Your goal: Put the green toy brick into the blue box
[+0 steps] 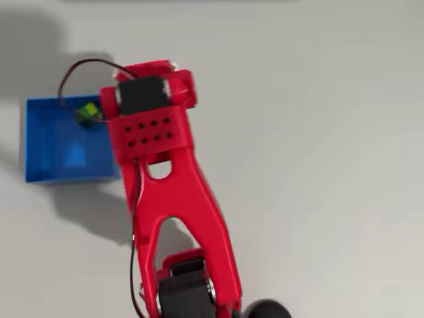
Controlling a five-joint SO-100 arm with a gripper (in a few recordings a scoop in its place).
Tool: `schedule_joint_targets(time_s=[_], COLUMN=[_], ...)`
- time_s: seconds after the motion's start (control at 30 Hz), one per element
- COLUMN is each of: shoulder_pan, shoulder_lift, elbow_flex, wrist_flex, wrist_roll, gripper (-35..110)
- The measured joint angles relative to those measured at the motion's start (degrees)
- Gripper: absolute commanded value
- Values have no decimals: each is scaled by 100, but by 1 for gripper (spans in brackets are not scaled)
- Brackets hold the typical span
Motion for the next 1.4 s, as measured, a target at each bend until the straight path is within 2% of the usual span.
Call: schedule_joint_targets(time_s=[0.23, 0.63, 1.03, 1.4], shoulder_pan=[677, 861, 861, 861], shoulder_lift=[158, 2786, 5273, 6697], elbow_flex=[809, 3595, 5783, 6759], wrist_flex=[-562, -1521, -1872, -1872], wrist_roll=[-299, -677, -861, -791], gripper=[0, 0, 0, 0])
